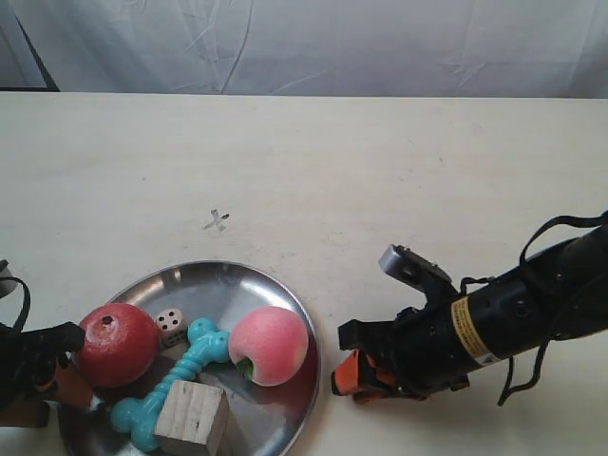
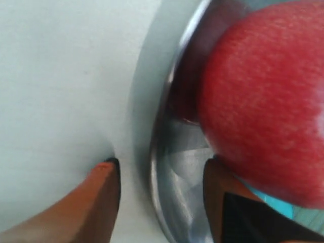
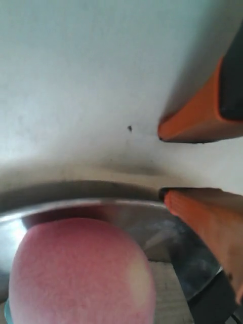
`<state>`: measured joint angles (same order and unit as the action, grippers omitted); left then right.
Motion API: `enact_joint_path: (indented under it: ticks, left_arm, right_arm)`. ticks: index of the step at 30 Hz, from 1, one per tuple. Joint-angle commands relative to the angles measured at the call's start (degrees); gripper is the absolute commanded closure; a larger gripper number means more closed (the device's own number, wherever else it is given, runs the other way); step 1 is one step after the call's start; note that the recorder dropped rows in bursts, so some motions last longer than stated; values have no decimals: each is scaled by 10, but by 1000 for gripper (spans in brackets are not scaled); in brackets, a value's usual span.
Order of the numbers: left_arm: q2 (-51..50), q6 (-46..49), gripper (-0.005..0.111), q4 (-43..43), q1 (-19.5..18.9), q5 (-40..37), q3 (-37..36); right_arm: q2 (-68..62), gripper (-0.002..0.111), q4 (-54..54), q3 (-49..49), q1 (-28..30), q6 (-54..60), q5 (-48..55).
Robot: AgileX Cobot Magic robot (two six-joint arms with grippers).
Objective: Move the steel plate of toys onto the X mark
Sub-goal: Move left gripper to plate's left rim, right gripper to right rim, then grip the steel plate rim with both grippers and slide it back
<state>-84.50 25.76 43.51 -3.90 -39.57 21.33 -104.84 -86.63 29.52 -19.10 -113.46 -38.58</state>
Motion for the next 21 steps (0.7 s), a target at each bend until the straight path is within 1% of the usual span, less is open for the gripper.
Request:
enact_joint_path:
  ticks: [1,5,11,14,16,18,19,21]
  left_arm:
    - [-2,4,58,6,2,6,-1]
    - [-2,4,58,6,2,6,-1]
    - [-2,4,58,6,2,6,-1]
    - [-2,25,61,18,2,6,-1]
    - [-2,44,69,28,2,0,-1]
    - [-2,58,79,37,2,-6,-1]
    - [-2,64,84,41,2,-7,-1]
    - [-2,65,94,46,2,-7,-1]
  right_arm:
    - [-7,77,19,22,-53,10,44]
    - [-7,77,36,48,-83,8,60]
    - [-7,77,37,74,-110,-10,75]
    - [-7,77,35,85,-121,-12,77]
    - [-7,82,34,86,-128,-18,80]
    - [-12,91,33,86,-129,-20,80]
    - [-18,99,30,86,-130,-20,73]
    - [-30,109,25,86,-130,-20,61]
